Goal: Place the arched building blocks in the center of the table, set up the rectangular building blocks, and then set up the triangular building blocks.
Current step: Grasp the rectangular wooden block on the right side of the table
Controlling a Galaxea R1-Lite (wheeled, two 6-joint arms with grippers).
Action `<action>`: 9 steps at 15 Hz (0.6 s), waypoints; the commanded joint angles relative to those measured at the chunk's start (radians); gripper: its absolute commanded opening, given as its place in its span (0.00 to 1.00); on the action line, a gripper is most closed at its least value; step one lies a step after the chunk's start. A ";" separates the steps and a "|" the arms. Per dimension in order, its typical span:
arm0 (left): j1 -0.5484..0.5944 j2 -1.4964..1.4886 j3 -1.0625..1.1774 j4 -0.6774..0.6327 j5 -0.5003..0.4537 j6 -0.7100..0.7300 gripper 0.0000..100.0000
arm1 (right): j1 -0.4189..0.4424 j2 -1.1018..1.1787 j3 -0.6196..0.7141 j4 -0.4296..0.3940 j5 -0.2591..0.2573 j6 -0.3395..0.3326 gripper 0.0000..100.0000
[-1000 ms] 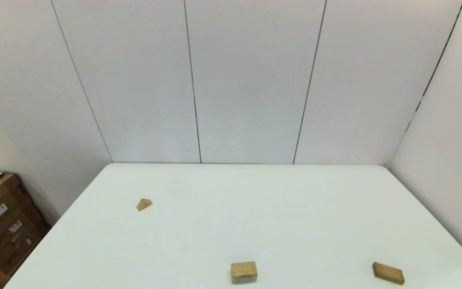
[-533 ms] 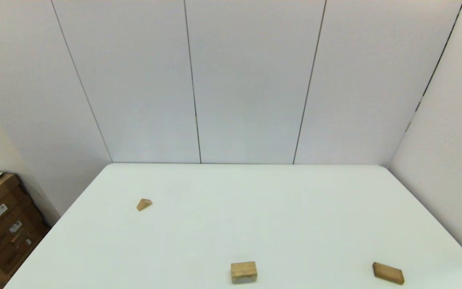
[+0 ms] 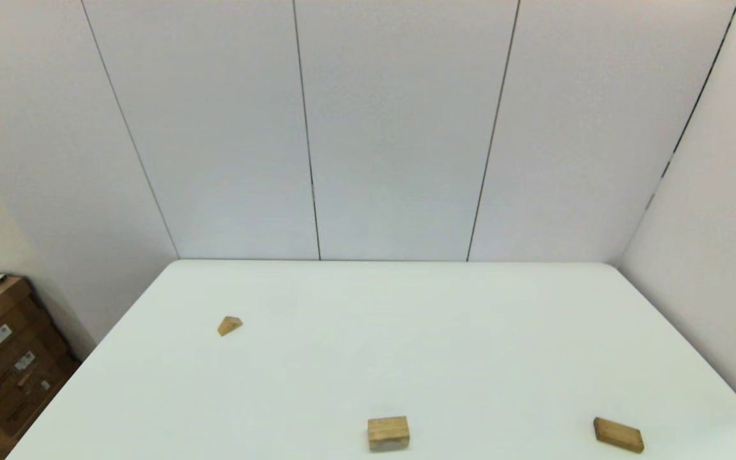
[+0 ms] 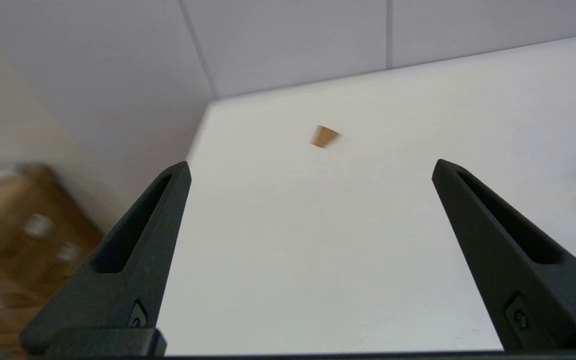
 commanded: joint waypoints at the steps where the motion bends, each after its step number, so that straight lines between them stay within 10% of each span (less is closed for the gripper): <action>1: 0.000 -0.005 0.021 -0.019 -0.015 -0.035 1.00 | 0.000 0.000 0.003 -0.001 0.007 -0.052 1.00; 4: 0.000 -0.005 0.021 -0.019 -0.015 -0.037 1.00 | 0.000 0.020 -0.024 0.010 0.019 -0.103 1.00; 9: 0.000 -0.005 0.020 -0.015 -0.018 -0.034 1.00 | -0.015 1.021 -0.279 -0.001 0.024 -0.057 1.00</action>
